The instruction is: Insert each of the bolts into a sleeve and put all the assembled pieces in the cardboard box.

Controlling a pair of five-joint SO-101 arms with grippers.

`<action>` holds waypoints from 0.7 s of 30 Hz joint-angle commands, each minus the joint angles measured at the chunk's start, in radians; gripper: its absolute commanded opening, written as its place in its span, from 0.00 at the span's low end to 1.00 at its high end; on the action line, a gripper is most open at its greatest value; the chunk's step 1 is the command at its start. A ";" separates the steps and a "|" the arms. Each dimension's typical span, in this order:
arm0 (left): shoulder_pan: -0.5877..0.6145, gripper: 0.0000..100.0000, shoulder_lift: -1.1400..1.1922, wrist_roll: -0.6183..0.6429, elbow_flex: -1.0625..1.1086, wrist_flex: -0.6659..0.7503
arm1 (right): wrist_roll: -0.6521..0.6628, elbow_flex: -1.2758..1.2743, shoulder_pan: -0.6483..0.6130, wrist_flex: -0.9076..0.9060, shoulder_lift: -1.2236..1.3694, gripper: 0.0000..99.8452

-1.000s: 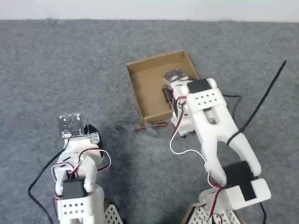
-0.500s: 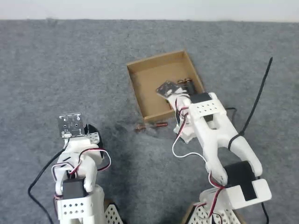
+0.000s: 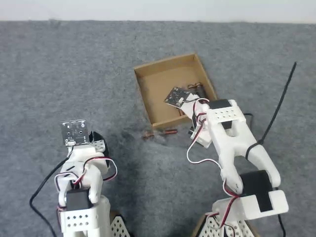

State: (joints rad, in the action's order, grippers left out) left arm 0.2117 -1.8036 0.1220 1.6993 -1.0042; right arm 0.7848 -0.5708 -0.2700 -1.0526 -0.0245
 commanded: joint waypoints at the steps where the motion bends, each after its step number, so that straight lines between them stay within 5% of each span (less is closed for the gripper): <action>1: 0.005 0.01 -0.017 -0.006 -0.015 -0.003 | 0.017 0.002 -0.016 0.013 -0.044 0.15; 18: 0.003 0.01 -0.017 -0.006 -0.015 0.002 | 0.015 0.026 -0.013 0.151 0.134 0.14; 21: 0.003 0.01 -0.017 -0.006 -0.015 0.002 | 0.015 0.026 -0.016 0.153 0.134 0.06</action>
State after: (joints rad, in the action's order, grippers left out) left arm 0.2117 -1.8036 0.1220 1.6993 -1.0042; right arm 0.7894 -0.5692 -0.2731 -0.9252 0.1120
